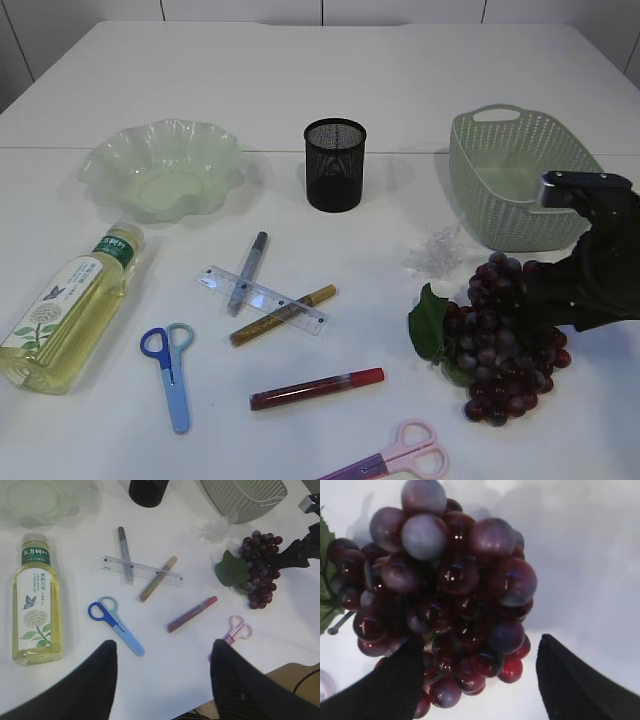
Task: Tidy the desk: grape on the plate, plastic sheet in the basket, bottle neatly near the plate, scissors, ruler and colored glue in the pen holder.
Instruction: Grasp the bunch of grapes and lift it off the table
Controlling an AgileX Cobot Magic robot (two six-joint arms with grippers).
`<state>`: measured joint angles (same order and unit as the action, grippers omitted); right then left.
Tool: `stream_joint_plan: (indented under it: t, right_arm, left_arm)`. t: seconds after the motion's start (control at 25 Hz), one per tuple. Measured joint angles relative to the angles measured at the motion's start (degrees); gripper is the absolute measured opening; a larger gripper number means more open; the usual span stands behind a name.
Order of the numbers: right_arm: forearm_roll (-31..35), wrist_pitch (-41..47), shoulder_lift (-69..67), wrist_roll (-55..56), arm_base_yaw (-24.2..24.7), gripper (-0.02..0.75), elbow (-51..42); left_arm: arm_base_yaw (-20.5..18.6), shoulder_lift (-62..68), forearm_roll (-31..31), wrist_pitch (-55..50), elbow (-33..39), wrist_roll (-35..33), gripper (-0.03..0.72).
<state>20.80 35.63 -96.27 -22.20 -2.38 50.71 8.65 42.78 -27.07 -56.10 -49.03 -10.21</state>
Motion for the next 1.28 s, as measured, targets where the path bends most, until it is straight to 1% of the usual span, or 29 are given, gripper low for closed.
stream_joint_plan:
  t: [0.56,1.04,1.16,1.28]
  right_arm:
    - [-0.4,-3.1,-5.6,-0.1,-2.9,0.546,0.8]
    - [-0.4,-3.3,-9.2,-0.1,-2.9,0.544,3.9]
    - [-0.4,-3.3,-9.8,-0.1,-2.9,0.514,3.9]
    - [-0.4,-3.2,-9.9,-0.1,-2.9,0.429,3.9]
  left_arm:
    - [0.0,0.0,-1.8,0.0,0.0,0.0,0.434]
    - [0.0,0.0,-4.0,-0.1,0.0,0.0,0.434]
    - [0.0,0.0,-4.3,-0.1,0.0,0.0,0.434]
    - [0.0,0.0,-5.0,-0.1,0.0,0.0,0.434]
